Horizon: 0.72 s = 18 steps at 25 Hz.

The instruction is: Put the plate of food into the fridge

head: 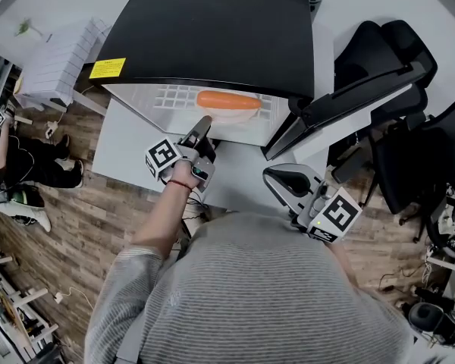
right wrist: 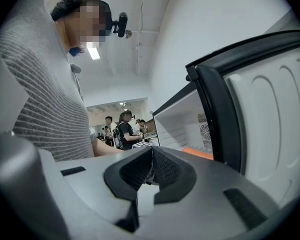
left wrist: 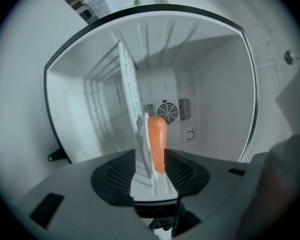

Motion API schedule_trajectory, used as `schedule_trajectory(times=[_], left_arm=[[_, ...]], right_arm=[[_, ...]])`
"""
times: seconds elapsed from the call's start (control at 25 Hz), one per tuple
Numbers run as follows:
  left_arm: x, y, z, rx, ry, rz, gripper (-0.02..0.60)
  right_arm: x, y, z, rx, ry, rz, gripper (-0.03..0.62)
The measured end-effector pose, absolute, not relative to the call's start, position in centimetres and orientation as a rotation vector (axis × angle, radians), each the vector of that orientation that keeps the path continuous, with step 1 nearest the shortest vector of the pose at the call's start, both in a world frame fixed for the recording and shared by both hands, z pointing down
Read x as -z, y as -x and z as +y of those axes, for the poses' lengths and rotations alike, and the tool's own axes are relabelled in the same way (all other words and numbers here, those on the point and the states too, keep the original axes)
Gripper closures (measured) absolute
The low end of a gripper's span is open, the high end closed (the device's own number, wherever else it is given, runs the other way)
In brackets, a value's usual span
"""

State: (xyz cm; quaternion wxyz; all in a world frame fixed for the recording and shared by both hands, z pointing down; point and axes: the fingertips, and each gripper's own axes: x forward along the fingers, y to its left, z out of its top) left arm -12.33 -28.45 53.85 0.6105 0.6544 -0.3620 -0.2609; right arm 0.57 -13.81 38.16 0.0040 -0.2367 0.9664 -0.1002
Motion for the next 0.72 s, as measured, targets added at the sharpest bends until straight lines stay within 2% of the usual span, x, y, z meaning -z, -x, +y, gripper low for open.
schedule_trajectory(times=[0.24,0.72], left_arm=[[-51.6,11.6,-26.3,0.266,-1.916,-0.989,0.417],[-50.3,10.8,-25.4,-0.994,-2.682,-1.534,0.417]], right_arm=[[-38.1,-0.2,-13.5,0.317,0.721,3.036,0.58],[-38.1,0.0,-12.4,0.309,0.713,3.037,0.58]])
